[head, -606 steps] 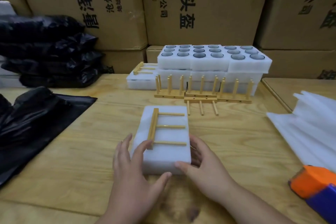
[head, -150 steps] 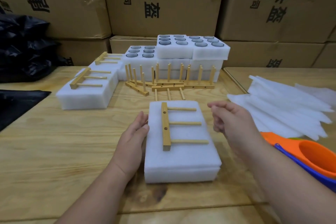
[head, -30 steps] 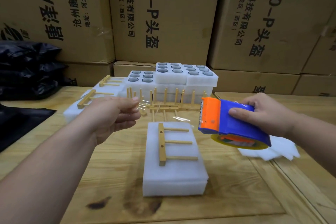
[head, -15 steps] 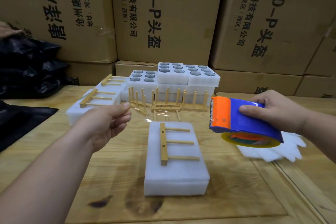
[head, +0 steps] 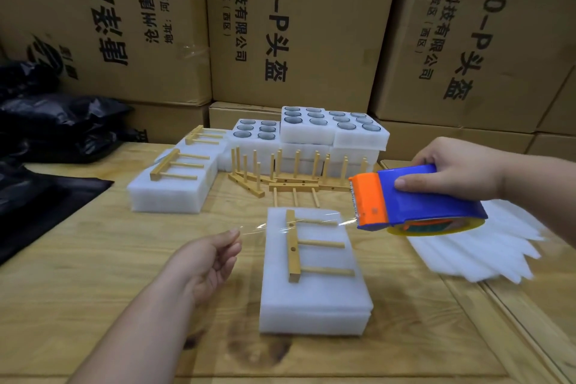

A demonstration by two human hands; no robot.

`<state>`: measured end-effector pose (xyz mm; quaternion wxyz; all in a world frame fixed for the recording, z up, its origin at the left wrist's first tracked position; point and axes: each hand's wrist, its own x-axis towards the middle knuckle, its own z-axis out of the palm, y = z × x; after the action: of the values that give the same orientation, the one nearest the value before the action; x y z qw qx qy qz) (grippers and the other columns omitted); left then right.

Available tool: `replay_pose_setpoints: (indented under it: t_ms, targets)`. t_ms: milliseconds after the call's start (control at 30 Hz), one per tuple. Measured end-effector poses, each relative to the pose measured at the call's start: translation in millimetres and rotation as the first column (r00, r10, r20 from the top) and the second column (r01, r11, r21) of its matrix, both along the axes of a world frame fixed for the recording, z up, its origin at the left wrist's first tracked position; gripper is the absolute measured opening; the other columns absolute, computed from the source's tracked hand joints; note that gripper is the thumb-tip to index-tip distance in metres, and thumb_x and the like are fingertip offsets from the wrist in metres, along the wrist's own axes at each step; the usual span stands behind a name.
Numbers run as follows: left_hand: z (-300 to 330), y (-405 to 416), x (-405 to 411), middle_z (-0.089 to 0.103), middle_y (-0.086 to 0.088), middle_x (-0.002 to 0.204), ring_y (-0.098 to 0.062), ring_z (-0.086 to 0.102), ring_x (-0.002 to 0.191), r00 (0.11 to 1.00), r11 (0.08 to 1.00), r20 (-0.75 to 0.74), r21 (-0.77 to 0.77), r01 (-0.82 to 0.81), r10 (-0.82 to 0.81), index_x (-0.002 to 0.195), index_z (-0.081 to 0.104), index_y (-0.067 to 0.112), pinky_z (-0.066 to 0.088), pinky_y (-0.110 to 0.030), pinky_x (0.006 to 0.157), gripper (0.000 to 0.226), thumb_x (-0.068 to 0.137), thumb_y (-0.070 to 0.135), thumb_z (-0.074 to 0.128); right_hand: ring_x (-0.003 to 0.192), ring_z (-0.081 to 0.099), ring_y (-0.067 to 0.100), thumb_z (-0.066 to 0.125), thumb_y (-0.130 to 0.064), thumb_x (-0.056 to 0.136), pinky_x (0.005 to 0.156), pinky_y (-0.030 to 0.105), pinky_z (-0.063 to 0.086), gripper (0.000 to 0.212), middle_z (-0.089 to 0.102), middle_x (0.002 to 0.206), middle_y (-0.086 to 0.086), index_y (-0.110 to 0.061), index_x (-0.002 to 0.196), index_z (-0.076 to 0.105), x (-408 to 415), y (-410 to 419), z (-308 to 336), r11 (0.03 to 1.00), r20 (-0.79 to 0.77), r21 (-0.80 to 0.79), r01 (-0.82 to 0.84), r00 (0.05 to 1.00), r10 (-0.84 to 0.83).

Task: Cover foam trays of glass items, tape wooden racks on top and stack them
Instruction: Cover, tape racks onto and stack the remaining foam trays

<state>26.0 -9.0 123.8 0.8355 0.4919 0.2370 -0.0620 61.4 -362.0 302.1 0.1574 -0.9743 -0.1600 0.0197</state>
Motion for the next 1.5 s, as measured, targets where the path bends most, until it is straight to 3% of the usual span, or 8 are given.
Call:
replay_pose_setpoints:
  t_ms: [333, 500, 733, 967, 1033, 1167, 1367, 1500]
  targets:
    - [-24, -14, 5, 0.066, 0.001, 0.053, -0.001, 0.061, 0.04, 0.997, 0.998, -0.082, -0.063, -0.013, 0.008, 0.086, 0.066, 0.008, 0.044, -0.013, 0.033, 0.01, 0.095, 0.013, 0.068, 0.049, 0.058, 0.002, 0.06, -0.077, 0.074, 0.052, 0.023, 0.041, 0.033, 0.067, 0.058, -0.012, -0.046, 0.065, 0.07, 12, 21, 16, 0.99, 0.025, -0.135, -0.042, 0.999, 0.046]
    - [-32, -18, 8, 0.065, 0.002, 0.053, 0.0, 0.058, 0.039, 0.993, 0.999, -0.111, -0.037, -0.029, 0.025, 0.085, 0.066, 0.007, 0.038, -0.011, 0.032, 0.013, 0.096, 0.015, 0.068, 0.049, 0.058, 0.005, 0.063, -0.072, 0.075, 0.053, 0.028, 0.046, 0.055, 0.069, 0.062, -0.005, -0.018, 0.07, 0.072, 21, 31, 25, 0.975, 0.071, -0.22, -0.017, 0.997, 0.033]
    - [-37, -23, 14, 0.058, 0.002, 0.053, -0.001, 0.045, 0.033, 0.987, 0.998, -0.162, 0.06, -0.013, 0.022, 0.081, 0.063, 0.011, 0.034, -0.011, 0.031, 0.021, 0.099, 0.021, 0.064, 0.062, 0.068, 0.015, 0.065, -0.072, 0.073, 0.058, 0.031, 0.052, 0.054, 0.073, 0.066, -0.005, -0.019, 0.077, 0.075, 23, 41, 30, 0.971, 0.073, -0.237, -0.028, 0.996, 0.046]
    - [-35, -35, 10, 0.059, 0.0, 0.047, -0.011, 0.051, 0.044, 0.984, 0.962, -0.137, 0.26, -0.078, 0.116, 0.079, 0.066, 0.005, 0.041, -0.018, 0.042, 0.022, 0.097, 0.019, 0.067, 0.066, 0.071, 0.013, 0.052, -0.086, 0.05, 0.06, 0.033, 0.056, 0.075, 0.074, 0.069, -0.008, -0.022, 0.08, 0.076, 23, 47, 37, 0.968, 0.023, -0.241, -0.077, 0.996, 0.085]
    - [-36, -41, 5, 0.062, -0.003, 0.049, -0.017, 0.054, 0.04, 0.992, 0.902, -0.058, 0.425, -0.081, 0.116, 0.072, 0.069, 0.004, 0.044, -0.024, 0.048, 0.028, 0.095, 0.02, 0.067, 0.065, 0.071, 0.013, 0.051, -0.088, 0.048, 0.058, 0.03, 0.054, 0.078, 0.074, 0.069, -0.008, -0.022, 0.08, 0.076, 24, 49, 38, 0.964, 0.022, -0.25, -0.088, 0.995, 0.097]
    - [-42, -52, -5, 0.07, -0.001, 0.061, -0.024, 0.065, 0.065, 0.997, 0.514, 0.078, 0.854, -0.081, 0.026, 0.066, 0.07, 0.009, 0.047, -0.029, 0.057, 0.036, 0.093, 0.033, 0.064, 0.063, 0.069, 0.01, 0.047, -0.09, 0.044, 0.056, 0.027, 0.051, 0.081, 0.073, 0.067, -0.01, -0.023, 0.079, 0.076, 25, 51, 40, 0.957, 0.036, -0.273, -0.097, 0.993, 0.111]
    - [-44, -51, 1, 0.054, 0.006, 0.043, -0.011, 0.051, 0.049, 0.999, 0.411, 0.049, 0.91, -0.049, 0.011, 0.044, 0.05, 0.016, 0.03, -0.023, 0.044, 0.052, 0.091, 0.036, 0.063, 0.057, 0.066, 0.005, 0.046, -0.091, 0.045, 0.054, 0.026, 0.049, 0.081, 0.072, 0.066, -0.011, -0.023, 0.078, 0.076, 25, 51, 42, 0.953, 0.041, -0.289, -0.094, 0.993, 0.11]
    - [-43, -49, 4, 0.07, 0.003, 0.074, -0.018, 0.064, 0.071, 1.0, 0.415, 0.01, 0.91, -0.002, -0.018, 0.077, 0.064, 0.019, 0.047, -0.027, 0.059, 0.023, 0.087, 0.04, 0.064, 0.058, 0.066, 0.006, 0.046, -0.091, 0.045, 0.055, 0.027, 0.051, 0.081, 0.073, 0.066, -0.01, -0.023, 0.079, 0.076, 25, 49, 42, 0.956, 0.047, -0.282, -0.086, 0.994, 0.103]
